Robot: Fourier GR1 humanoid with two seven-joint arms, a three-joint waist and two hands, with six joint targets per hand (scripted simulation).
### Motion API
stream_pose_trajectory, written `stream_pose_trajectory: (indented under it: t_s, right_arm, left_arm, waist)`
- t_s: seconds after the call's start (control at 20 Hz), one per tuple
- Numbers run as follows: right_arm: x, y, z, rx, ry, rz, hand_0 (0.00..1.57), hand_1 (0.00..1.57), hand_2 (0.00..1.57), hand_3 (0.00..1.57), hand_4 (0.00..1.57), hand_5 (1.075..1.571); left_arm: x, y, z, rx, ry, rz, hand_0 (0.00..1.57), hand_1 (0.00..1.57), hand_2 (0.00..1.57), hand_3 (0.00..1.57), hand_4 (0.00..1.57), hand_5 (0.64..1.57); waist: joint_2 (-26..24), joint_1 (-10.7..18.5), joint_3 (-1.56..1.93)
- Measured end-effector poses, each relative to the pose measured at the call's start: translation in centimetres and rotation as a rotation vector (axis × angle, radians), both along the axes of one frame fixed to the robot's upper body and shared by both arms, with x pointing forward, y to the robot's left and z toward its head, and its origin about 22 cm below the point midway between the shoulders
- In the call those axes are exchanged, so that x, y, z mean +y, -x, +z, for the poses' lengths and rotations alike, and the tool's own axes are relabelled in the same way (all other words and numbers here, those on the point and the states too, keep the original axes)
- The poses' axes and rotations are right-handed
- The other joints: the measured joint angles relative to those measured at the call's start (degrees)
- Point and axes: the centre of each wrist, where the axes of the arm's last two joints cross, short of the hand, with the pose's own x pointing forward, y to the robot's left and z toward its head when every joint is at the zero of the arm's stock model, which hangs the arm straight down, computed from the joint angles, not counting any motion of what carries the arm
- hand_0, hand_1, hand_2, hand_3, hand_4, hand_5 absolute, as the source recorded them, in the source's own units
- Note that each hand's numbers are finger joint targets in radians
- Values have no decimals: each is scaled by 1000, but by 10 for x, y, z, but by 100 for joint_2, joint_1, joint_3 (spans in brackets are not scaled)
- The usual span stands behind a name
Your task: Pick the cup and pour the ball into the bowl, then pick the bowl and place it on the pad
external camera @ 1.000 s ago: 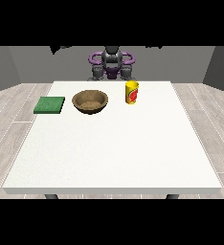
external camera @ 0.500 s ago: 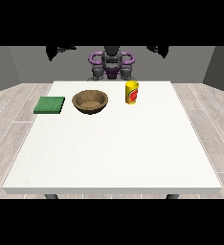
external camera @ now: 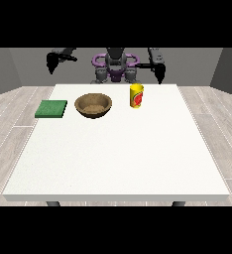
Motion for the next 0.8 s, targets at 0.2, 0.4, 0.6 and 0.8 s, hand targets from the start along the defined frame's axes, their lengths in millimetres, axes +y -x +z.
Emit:
stream_pose_trajectory:
  t_s: [0.2,0.4,0.6,0.8]
  right_arm:
    - [-3,-7,4,-47,10,22,0,0,0,0,0,1570]
    - [-9,-8,-3,-45,-2,26,0,0,0,0,0,1570]
    - [-12,-11,-11,-54,-1,26,0,0,0,0,0,1571]
    - [-12,-13,-14,-56,-4,39,0,0,0,0,0,1571]
  left_arm:
    - [-18,-8,-26,-28,-3,23,0,0,0,0,0,1528]
    - [-20,-16,-49,-26,-14,38,0,0,0,0,0,1518]
    - [-26,-28,-64,-32,-24,47,0,0,0,0,0,1517]
    - [-29,-29,-84,-34,-35,66,0,0,0,0,0,1521]
  waist:
    - [291,-166,-3]
    - [369,-203,-2]
    - [465,-225,-2]
    - [545,-286,-2]
